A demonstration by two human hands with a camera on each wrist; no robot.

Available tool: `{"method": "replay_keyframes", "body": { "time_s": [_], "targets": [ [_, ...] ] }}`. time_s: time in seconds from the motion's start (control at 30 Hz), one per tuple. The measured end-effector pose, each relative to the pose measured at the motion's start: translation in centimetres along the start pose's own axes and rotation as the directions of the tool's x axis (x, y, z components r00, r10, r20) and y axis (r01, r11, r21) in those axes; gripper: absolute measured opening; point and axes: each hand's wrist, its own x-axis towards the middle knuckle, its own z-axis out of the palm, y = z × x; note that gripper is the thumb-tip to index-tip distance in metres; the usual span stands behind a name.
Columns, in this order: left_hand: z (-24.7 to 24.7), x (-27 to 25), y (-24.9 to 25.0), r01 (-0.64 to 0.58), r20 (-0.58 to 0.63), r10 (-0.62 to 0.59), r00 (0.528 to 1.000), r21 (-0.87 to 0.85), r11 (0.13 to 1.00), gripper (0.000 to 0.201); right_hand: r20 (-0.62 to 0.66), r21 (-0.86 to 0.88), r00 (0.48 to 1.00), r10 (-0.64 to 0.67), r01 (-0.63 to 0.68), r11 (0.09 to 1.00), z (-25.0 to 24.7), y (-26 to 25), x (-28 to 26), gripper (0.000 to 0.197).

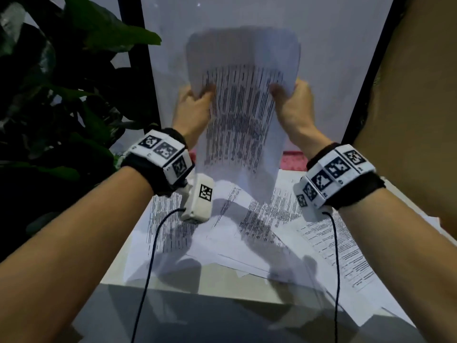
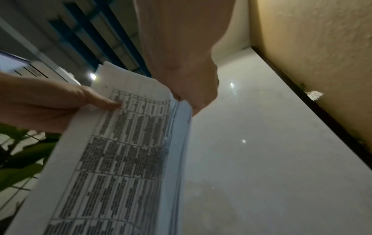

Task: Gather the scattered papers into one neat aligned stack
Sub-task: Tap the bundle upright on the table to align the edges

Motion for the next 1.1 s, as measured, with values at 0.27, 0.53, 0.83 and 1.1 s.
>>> {"method": "replay_keyframes", "body": {
  "time_s": [0.27, 0.53, 0.83, 1.1],
  "targets": [
    [-0.4, -2.5, -2.4, 0.240, 0.068, -0.238, 0.969, -0.028, 0.970, 0.041, 0.219, 0.178, 0.961, 0.167, -0.208, 0.962, 0.8, 2.2, -2.6, 0.013],
    [-2.8, -1.5, -4.4, 0.328, 0.220, -0.314, 0.924, -0.029, 0.944, 0.114, 0.330, 0.284, 0.925, 0.191, -0.290, 0.914, -0.8, 2.6, -2.5, 0.022],
    [-3.0, -4.7, -6.6, 0.378, 0.202, -0.360, 0.911, -0.058, 0.924, 0.103, 0.412, 0.163, 0.852, 0.322, -0.416, 0.895, -0.5, 4.6, -4.7, 0.012],
    [-3.6, -3.1, -4.5, 0.307, 0.174, -0.278, 0.945, -0.168, 0.937, 0.057, 0.257, 0.220, 0.925, 0.281, -0.339, 0.915, -0.6, 2.4, -3.5, 0.034]
  ]
}}
